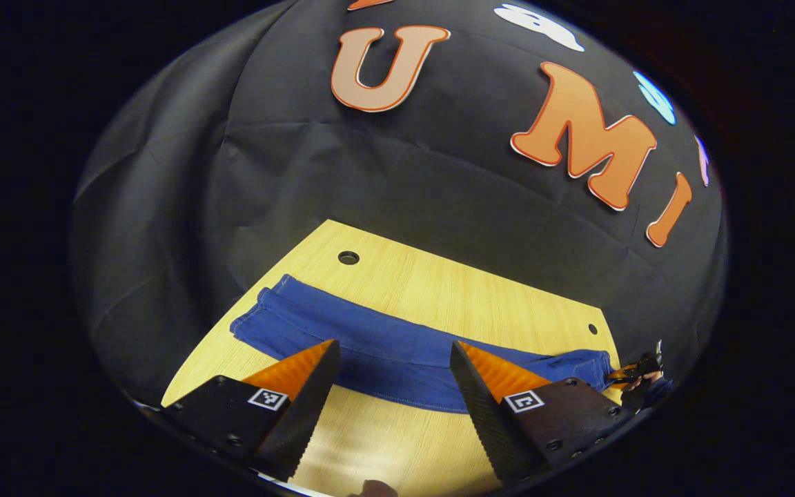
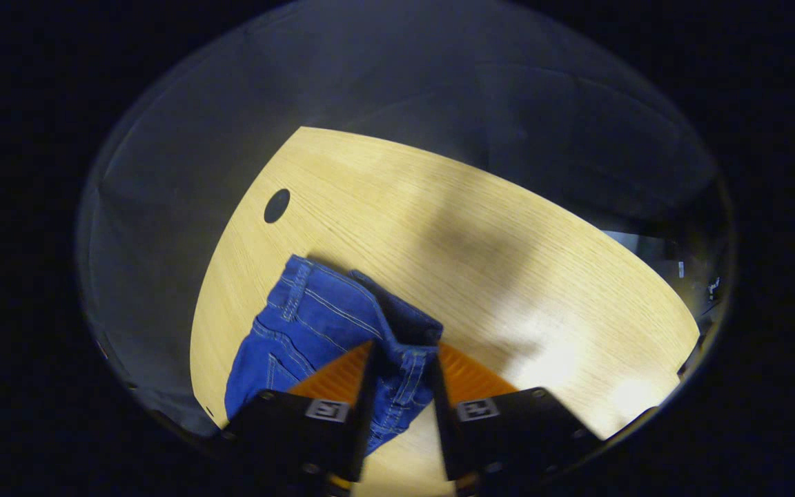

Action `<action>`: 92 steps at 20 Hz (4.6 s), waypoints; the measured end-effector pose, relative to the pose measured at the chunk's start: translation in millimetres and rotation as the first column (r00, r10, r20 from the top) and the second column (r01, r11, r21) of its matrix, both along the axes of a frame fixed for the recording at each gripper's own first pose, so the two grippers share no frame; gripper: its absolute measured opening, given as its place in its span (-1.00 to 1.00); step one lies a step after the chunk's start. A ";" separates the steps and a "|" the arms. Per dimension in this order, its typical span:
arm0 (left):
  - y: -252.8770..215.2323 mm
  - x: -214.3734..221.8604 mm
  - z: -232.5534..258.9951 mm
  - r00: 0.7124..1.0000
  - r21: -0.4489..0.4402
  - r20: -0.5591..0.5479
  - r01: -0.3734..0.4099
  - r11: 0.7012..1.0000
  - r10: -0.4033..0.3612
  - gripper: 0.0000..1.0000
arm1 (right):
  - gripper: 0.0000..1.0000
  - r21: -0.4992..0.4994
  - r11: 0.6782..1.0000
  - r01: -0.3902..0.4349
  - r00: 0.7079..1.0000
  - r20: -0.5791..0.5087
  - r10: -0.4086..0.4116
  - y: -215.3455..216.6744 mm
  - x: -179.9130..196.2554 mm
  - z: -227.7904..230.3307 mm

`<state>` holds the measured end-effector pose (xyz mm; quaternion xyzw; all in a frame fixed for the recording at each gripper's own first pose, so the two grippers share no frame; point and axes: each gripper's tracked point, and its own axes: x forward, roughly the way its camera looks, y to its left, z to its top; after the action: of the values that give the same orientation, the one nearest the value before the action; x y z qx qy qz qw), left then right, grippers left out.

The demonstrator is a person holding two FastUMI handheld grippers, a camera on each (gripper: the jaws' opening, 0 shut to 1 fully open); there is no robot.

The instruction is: Grasp the waist and the cuffs of the jeans and fold them to make the two legs overlap; first hold the waist and fold one-third of the jeans toward the cuffs, then hold the cuffs and fold the remaining one-third in the same direction to finish folding.

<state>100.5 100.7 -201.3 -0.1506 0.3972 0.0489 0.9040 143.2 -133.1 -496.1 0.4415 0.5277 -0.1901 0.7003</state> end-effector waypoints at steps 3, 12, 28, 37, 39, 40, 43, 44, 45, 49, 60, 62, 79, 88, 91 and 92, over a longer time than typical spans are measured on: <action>-9.2 -6.7 -2.8 1.000 -0.015 0.003 0.012 1.000 -0.012 0.96 | -0.58 -0.013 1.000 -0.012 0.999 0.030 0.012 2.1 -0.8 9.4; -9.8 -2.3 -4.6 0.999 -0.035 0.032 0.027 0.999 -0.026 0.96 | -0.68 -0.049 0.993 -0.106 0.958 0.264 0.115 35.4 21.3 109.3; 76.3 9.2 -19.6 0.996 -0.017 0.024 -0.090 0.996 0.090 0.96 | -0.79 -0.176 0.872 -0.456 0.737 0.474 0.481 228.0 42.1 240.9; 147.6 19.6 -88.4 0.966 -0.101 -0.116 -0.241 0.965 0.229 0.96 | -0.79 -0.207 0.780 -0.590 0.665 0.424 0.615 310.0 16.9 223.5; 158.0 23.9 -109.8 0.946 -0.165 -0.164 -0.305 0.938 0.279 0.96 | -0.79 -0.178 0.787 -0.591 0.692 0.390 0.608 320.6 12.0 214.3; 163.7 24.7 -117.6 0.935 -0.202 -0.185 -0.337 0.919 0.302 0.96 | -0.79 -0.158 0.789 -0.593 0.705 0.372 0.604 324.0 9.0 210.0; 182.6 23.5 -143.7 0.898 -0.285 -0.253 -0.426 0.859 0.361 0.95 | -0.79 -0.132 0.806 -0.577 0.743 0.325 0.585 330.6 3.6 203.2; 189.8 18.6 -151.0 0.884 -0.301 -0.278 -0.452 0.840 0.376 0.96 | -0.80 -0.090 0.810 -0.580 0.745 0.343 0.572 343.3 7.6 203.8; 196.2 16.0 -157.4 0.871 -0.316 -0.298 -0.475 0.821 0.389 0.96 | -0.47 -0.061 0.813 -0.579 0.749 0.353 0.560 354.9 5.7 206.7; 217.0 7.4 -191.8 0.830 -0.324 -0.368 -0.537 0.779 0.419 0.96 | 0.52 -0.088 0.818 -0.569 0.755 0.340 0.561 357.9 4.3 206.8; 237.8 -0.5 -226.9 0.804 -0.421 -0.390 -0.589 0.689 0.449 0.91 | 0.78 -0.163 0.845 -0.510 0.775 0.339 0.533 321.7 4.8 229.6; 233.3 13.6 -226.9 0.824 -0.448 -0.363 -0.563 0.694 0.434 0.90 | 0.78 -0.171 0.852 -0.495 0.781 0.342 0.522 316.5 4.2 233.3; 174.7 52.4 -155.1 0.914 -0.446 -0.131 -0.400 0.800 0.384 -0.77 | 0.95 -0.243 0.897 -0.370 0.814 0.381 0.439 221.1 -6.7 248.7; 88.0 75.7 -40.6 0.971 -0.363 0.055 -0.198 0.911 0.233 -0.78 | 0.94 -0.240 0.885 -0.399 0.767 0.442 0.466 199.9 2.8 258.3; 58.6 82.1 -6.7 0.981 -0.344 0.105 -0.121 0.931 0.166 -0.78 | 0.94 -0.262 0.883 -0.389 0.759 0.453 0.469 191.2 9.1 261.4; 46.1 87.2 3.1 0.981 -0.349 0.120 -0.102 0.932 0.153 -0.79 | 0.94 -0.271 0.883 -0.382 0.757 0.456 0.467 186.6 9.5 261.3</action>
<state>187.8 146.7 -198.2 -0.3334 0.3223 0.0270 0.8856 152.7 53.5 -234.8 0.2858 0.3932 0.0556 0.8721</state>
